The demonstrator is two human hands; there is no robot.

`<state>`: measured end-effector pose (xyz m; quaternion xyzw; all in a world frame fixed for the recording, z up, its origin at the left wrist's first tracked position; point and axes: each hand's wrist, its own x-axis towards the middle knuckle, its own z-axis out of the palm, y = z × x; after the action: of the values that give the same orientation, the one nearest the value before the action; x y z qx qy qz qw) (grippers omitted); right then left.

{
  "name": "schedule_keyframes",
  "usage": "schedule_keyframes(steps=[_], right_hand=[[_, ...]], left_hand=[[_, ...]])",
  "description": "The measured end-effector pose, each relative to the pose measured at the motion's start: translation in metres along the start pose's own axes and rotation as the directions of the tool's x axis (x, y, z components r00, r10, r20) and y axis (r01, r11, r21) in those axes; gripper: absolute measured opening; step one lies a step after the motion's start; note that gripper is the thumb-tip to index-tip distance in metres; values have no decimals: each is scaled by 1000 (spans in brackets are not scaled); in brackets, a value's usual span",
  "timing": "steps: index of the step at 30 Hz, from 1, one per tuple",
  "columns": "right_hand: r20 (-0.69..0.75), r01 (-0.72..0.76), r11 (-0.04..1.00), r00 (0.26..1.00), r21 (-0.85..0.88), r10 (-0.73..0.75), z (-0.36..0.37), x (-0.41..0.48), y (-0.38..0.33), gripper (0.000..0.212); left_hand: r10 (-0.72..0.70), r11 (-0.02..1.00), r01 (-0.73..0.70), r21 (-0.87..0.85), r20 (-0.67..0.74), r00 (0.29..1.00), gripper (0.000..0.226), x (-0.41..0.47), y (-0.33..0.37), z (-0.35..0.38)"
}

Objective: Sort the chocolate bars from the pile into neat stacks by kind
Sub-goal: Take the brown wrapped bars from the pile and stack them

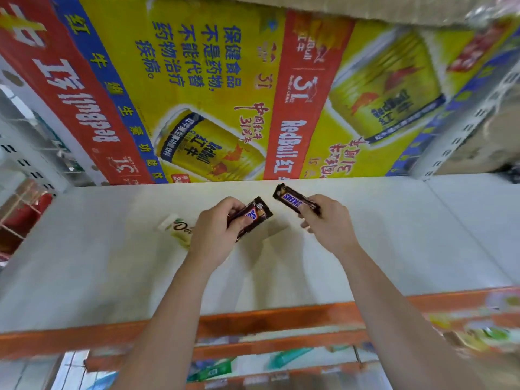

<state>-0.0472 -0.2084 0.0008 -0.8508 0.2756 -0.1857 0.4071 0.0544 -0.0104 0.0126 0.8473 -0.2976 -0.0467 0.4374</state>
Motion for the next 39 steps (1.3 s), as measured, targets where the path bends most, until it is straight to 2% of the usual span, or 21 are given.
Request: schedule_keyframes(steps=[5,8,13,16,19,22,25,31,35,39], right_hand=[[-58,-33,999,998,-5,33,-96,-32,68,11],[-83,-63,998,995,11,64,-158,-49,106,12],[-154,-125,986,978,111,142,-240,-73,156,15],[-206,-158,965,958,210,201,-276,-79,184,12],[-213,-178,912,939,371,270,-307,-78,205,9],[-199,-170,841,930,513,309,-334,-73,222,10],[-191,-188,838,926,512,324,-359,-62,244,14],[-153,-169,795,938,583,312,-403,-25,283,18],[-105,-173,800,954,575,282,-434,-2,305,33],[-130,-145,746,946,650,297,-462,16,323,23]], left_hand=[[79,997,-80,17,56,995,7,-13,80,90],[99,995,-97,-39,67,993,10,-21,129,146],[190,981,-182,-73,131,973,29,-34,197,223],[166,985,-152,-86,201,965,47,-38,230,256],[178,982,-159,-107,214,960,23,-31,255,286],[92,962,-20,-274,253,963,29,-19,276,312],[39,915,83,-396,290,956,24,-3,293,339],[24,896,128,-426,334,942,24,34,322,397],[2,890,163,-425,362,932,25,58,343,431],[-10,899,175,-402,379,925,26,76,362,457]])
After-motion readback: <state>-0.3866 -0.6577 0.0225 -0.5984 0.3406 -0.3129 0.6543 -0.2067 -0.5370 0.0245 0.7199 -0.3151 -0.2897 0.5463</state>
